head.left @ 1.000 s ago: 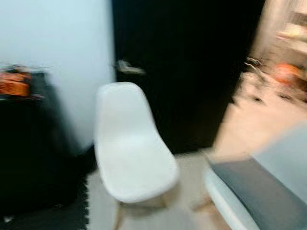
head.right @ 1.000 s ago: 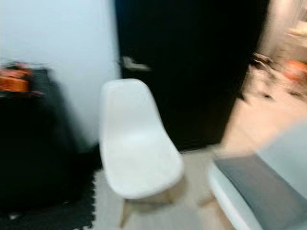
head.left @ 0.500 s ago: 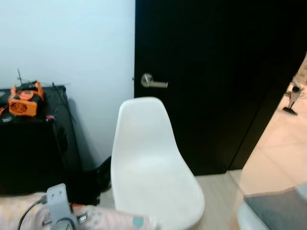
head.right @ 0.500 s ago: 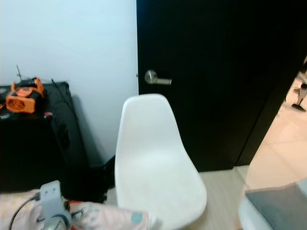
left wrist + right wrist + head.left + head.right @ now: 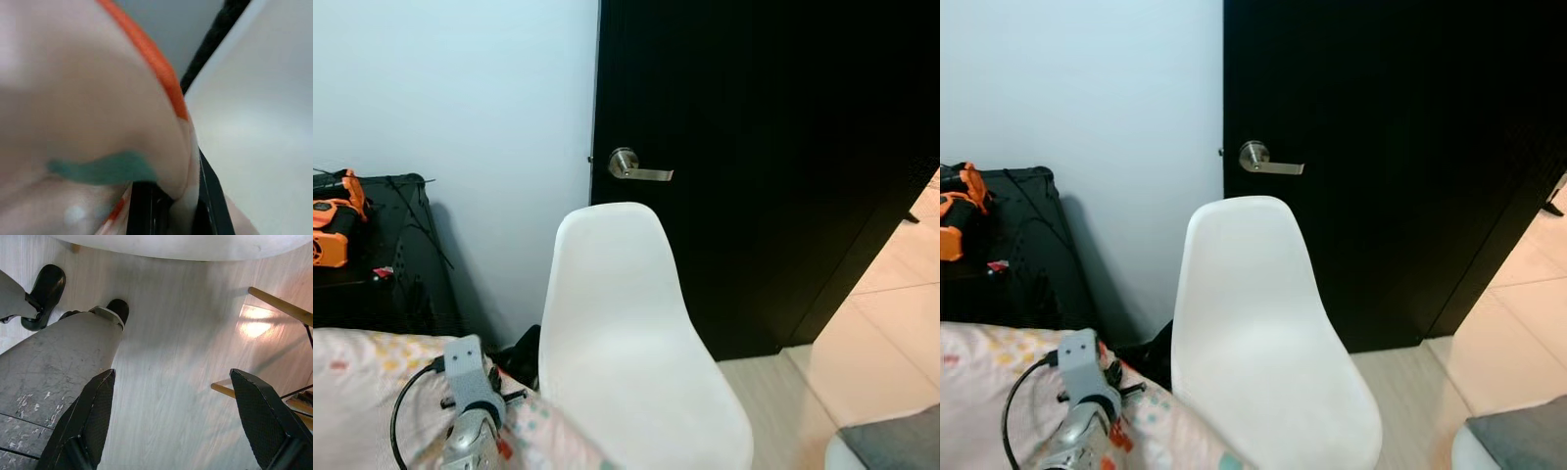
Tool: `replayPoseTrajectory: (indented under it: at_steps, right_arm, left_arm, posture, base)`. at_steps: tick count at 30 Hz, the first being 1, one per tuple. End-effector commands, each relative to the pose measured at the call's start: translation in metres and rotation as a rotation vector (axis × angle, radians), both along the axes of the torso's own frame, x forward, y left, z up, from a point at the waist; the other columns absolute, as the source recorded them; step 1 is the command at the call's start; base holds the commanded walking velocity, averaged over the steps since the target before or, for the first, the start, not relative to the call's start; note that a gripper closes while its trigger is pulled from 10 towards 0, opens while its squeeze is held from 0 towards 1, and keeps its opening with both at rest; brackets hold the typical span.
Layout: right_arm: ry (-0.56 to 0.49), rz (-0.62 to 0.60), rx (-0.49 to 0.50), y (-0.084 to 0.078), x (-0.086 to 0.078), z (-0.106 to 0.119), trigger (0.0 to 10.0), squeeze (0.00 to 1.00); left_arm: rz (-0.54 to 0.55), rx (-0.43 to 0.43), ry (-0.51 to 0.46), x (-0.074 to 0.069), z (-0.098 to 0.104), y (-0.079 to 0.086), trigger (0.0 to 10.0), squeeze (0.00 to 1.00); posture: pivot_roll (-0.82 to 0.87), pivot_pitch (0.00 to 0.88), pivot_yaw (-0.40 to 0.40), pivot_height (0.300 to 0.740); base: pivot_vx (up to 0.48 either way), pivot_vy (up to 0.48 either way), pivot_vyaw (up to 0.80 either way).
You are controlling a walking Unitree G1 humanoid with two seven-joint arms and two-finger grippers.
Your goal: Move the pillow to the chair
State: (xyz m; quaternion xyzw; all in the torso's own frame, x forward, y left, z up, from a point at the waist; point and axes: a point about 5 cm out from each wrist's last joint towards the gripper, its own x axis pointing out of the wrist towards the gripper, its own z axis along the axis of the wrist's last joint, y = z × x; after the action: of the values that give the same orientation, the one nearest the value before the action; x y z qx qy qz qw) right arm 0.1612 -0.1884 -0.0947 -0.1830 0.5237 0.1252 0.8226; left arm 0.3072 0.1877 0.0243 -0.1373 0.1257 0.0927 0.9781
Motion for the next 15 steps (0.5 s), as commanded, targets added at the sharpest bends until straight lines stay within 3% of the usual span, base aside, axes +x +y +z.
replayPoseTrajectory:
  at_steps: [1,6,15]
  right_arm:
    - [0.019,-0.001,-0.012,-0.004,-0.006,-0.002,10.0,0.00]
    - [0.021,0.002,-0.008,-0.003,-0.006,-0.002,10.0,0.00]
    - [0.031,-0.007,0.004,-0.001,-0.010,-0.004,10.0,0.00]
  left_arm:
    - [-0.054,0.040,-0.286,0.031,0.057,-0.011,10.0,0.00]
    - [-0.004,0.052,-0.437,0.044,0.097,-0.005,10.0,0.00]
    - [0.001,0.090,-0.580,0.050,0.140,0.005,10.0,0.00]
  posture:
    - [0.02,0.014,-0.065,0.740]
    - [0.03,0.018,-0.063,0.740]
    - [0.03,0.025,-0.048,0.740]
  base:
    - [0.000,0.000,0.00]
    - [0.000,-0.311,0.00]
    - [0.000,-0.453,0.00]
